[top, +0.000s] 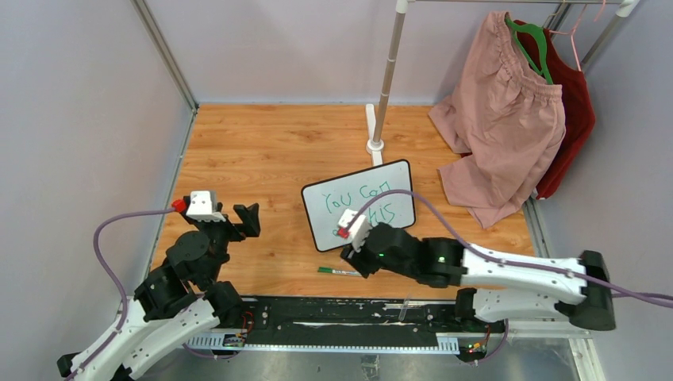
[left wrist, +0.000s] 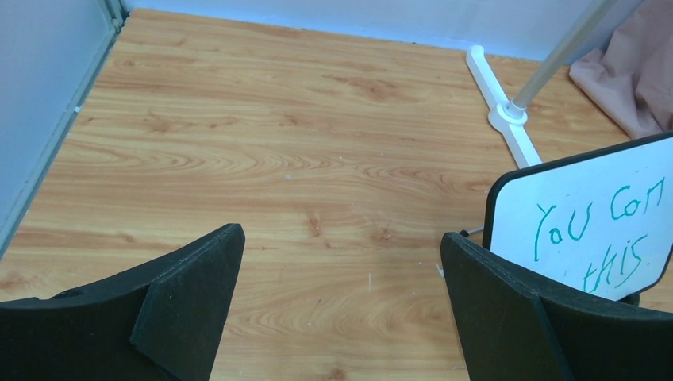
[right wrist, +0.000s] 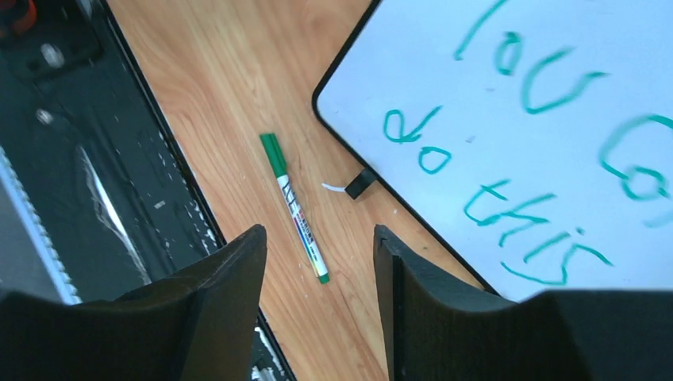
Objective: Write a sentence on the whiteboard
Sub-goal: Reset both arms
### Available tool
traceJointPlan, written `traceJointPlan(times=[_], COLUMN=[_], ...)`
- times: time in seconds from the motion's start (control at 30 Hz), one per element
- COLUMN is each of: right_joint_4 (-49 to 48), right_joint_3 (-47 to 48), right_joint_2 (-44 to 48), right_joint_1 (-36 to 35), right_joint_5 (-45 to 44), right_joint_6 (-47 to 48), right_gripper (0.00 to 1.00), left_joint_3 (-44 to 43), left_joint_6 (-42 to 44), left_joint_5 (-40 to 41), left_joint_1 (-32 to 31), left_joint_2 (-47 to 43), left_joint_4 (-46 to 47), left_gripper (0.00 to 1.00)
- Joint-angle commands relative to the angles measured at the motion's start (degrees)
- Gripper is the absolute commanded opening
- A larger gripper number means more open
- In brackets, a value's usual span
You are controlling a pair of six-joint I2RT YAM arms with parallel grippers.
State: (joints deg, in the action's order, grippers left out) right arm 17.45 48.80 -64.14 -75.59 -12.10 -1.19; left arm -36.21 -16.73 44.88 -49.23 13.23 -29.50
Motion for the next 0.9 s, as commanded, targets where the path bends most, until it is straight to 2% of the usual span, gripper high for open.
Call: traceJointPlan(times=[0.0, 0.07, 0.13, 0.2, 0.3, 0.4, 0.47, 0.6, 0.73, 0.8, 0.87], right_joint_4=[-0.1, -2.6, -4.1, -4.3, -4.3, -4.9, -5.1, -1.4, 1.2, 1.2, 1.0], right_joint_3=[-3.3, -5.7, -7.4, -7.6, -6.6, -5.1, -3.0, 3.4, 9.1, 11.4, 13.4], right_joint_2=[12.0, 18.7, 23.9, 27.3, 30.1, 29.2, 27.4, 23.3, 20.3, 17.8, 14.6], right_joint_1=[0.6, 0.6, 0.6, 0.6, 0.5, 0.6, 1.7, 6.1, 12.1, 15.4, 17.5], right_joint_5=[-9.6, -18.6, -27.5, -37.0, -46.2, -56.1, -55.3, -49.4, -43.2, -39.6, -38.8], right_joint_6=[-10.2, -14.7, -17.7, -21.6, -24.7, -26.2, -23.1, -20.5, -19.3, -15.4, -10.4], right_gripper=[0.56, 0.56, 0.58, 0.60, 0.65, 0.80, 0.85, 0.87, 0.91, 0.93, 0.94], left_joint_3=[-1.1, -2.4, -4.5, -7.7, -13.2, -17.2, -18.3, -20.1, -22.4, -22.5, -22.2], left_joint_6=[-3.2, -5.6, -11.7, -23.1, -41.3, -51.1, -52.0, -51.0, -36.2, -29.7, -27.5], left_joint_5=[-0.7, -1.4, 2.4, 8.4, 13.3, 14.3, 14.1, 11.7, 16.2, 15.2, 12.9], left_joint_1=[-0.2, -0.2, -0.2, -0.2, -0.2, -0.2, -0.2, -0.2, -0.2, -0.2, -0.2], left_joint_2=[2.4, 3.9, 5.9, 9.0, 15.1, 20.3, 22.3, 25.1, 26.9, 26.2, 24.6], left_joint_4=[-1.6, -3.5, -7.0, -13.5, -25.8, -33.2, -34.5, -34.4, -33.5, -32.5, -30.6], left_gripper=[1.00, 1.00, 1.00, 1.00, 1.00, 1.00, 1.00, 1.00, 1.00, 1.00, 1.00])
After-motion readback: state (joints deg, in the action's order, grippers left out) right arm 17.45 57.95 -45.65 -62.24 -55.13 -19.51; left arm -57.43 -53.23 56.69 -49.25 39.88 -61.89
